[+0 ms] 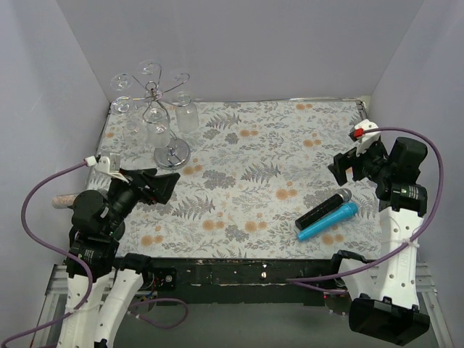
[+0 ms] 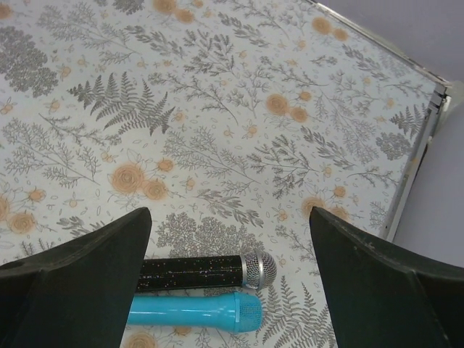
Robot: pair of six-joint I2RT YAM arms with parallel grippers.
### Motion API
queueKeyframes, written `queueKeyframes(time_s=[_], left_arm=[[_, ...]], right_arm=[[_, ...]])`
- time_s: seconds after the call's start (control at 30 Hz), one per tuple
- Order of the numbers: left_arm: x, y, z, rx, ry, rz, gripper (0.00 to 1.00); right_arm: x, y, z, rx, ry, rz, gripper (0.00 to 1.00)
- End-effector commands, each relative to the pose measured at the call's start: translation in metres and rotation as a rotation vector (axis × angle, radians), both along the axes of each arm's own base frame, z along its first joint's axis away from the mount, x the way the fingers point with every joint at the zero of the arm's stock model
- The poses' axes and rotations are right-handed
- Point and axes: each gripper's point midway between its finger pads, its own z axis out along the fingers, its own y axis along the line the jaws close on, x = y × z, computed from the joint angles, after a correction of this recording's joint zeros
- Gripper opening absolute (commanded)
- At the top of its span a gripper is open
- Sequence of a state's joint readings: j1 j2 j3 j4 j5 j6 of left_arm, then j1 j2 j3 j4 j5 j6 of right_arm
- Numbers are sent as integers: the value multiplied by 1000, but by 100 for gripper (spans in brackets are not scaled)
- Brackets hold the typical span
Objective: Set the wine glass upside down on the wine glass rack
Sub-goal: Reset both arms
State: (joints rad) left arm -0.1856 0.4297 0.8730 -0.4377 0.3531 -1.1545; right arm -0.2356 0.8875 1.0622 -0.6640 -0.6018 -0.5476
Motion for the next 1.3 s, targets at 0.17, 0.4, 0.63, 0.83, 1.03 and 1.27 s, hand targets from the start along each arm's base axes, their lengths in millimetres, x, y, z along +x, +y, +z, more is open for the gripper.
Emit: queueKeyframes(time_s=[0.17, 0.4, 0.63, 0.83, 1.03, 1.27], left_arm=[[25, 41, -61, 68, 119, 263, 98], [38, 60, -82, 41, 160, 392, 98], [46, 72, -88, 57, 141, 465, 98], [47, 80, -83, 67, 113, 503, 98], [46, 83, -85, 63, 109, 522, 98], [46, 90, -85, 73, 91, 555, 98]], right_arm=[[-2, 1, 37, 73, -131, -77, 98], [4, -15, 33, 96, -114, -203, 98], [1, -7, 29, 101, -103, -152, 98], [0, -11, 24, 140, -113, -211, 98], [4, -22, 26, 190, -122, -319, 98], [8, -31, 26, 231, -122, -397, 98]])
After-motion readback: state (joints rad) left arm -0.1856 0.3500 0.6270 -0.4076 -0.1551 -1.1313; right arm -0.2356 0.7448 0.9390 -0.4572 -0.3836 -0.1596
